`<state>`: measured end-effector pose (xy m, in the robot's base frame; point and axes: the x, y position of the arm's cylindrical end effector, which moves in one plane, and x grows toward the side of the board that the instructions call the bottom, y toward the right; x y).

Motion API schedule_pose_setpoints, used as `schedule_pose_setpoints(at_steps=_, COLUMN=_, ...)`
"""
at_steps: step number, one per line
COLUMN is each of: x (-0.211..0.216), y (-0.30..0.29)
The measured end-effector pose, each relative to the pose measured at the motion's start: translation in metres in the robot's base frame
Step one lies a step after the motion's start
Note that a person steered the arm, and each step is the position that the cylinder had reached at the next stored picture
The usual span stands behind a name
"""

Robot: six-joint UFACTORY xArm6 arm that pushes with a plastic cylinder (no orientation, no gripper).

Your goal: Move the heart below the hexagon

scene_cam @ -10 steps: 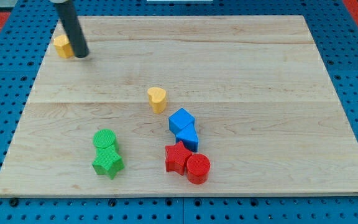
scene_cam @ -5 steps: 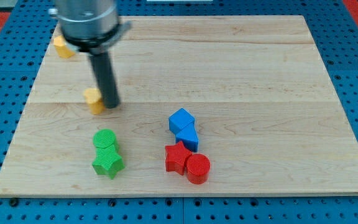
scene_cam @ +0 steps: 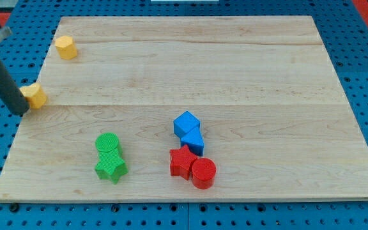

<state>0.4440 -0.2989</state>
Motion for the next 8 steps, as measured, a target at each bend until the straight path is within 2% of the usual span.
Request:
schedule_pose_setpoints(at_steps=1, x=-0.025, y=0.012)
schedule_pose_setpoints(at_steps=3, x=-0.033, y=0.054)
schedule_pose_setpoints(at_steps=4, x=-0.056, y=0.052)
schedule_pose_setpoints(at_steps=5, x=-0.054, y=0.076)
schedule_pose_setpoints(at_steps=8, x=-0.054, y=0.092)
